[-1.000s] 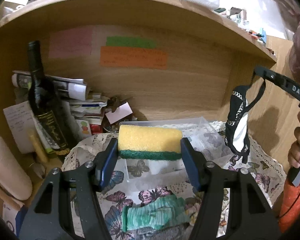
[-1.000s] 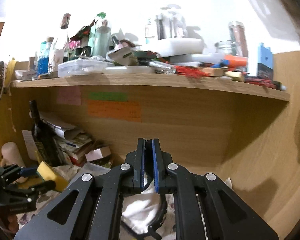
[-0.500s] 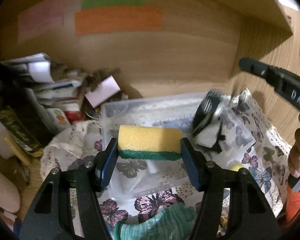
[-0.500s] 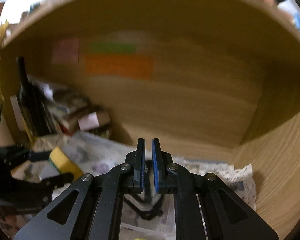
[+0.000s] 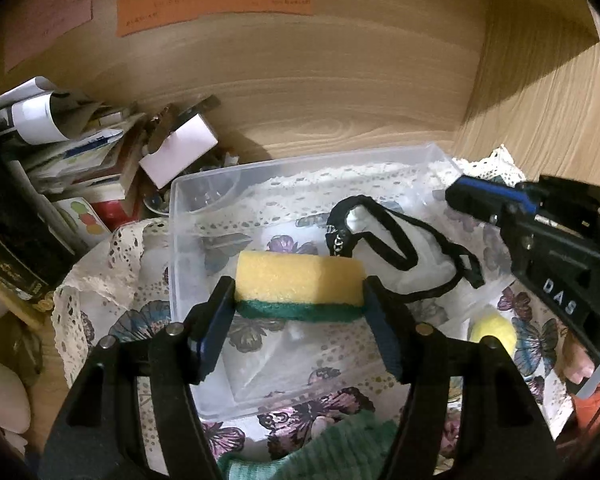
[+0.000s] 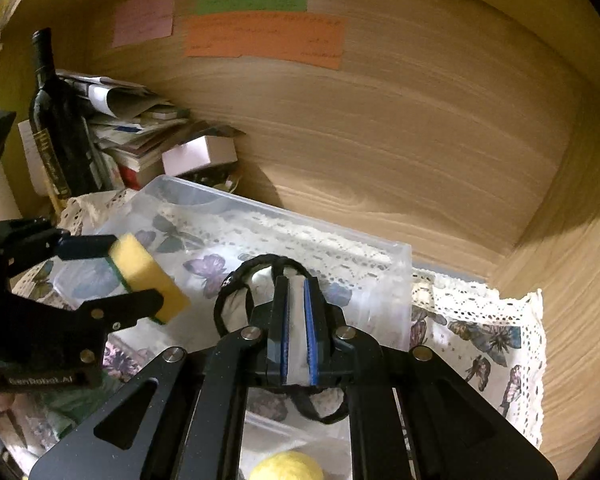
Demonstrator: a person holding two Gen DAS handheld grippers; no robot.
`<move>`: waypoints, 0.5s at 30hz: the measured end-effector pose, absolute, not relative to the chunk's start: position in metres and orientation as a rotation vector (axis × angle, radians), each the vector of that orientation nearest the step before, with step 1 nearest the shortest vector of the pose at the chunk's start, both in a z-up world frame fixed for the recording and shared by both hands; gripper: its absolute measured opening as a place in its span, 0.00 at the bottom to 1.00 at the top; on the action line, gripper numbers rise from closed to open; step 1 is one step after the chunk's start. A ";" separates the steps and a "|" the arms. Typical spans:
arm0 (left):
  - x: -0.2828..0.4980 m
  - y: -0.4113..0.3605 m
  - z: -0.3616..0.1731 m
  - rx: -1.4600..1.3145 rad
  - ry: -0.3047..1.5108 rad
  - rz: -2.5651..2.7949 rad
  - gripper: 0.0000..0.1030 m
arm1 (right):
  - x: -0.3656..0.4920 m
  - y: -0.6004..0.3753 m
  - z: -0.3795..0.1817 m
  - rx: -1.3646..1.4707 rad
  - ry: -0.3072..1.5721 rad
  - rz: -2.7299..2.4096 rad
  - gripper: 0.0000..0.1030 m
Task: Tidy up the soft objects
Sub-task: 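Drop the sponge into the clear box with the left tool while the right tool drops the mask in, then grasp the green knit cloth with the left tool while the right tool grasps the yellow felt ball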
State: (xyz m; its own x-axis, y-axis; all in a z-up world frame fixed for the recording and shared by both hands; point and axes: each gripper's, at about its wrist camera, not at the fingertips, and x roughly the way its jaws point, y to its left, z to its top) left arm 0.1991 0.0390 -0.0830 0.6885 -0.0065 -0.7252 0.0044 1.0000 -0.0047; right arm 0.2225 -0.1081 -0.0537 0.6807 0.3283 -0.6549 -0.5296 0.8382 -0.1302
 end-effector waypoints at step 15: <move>0.146 0.032 -0.031 -0.034 0.640 -0.045 0.99 | 0.168 -0.137 -0.015 -0.254 0.520 0.523 0.67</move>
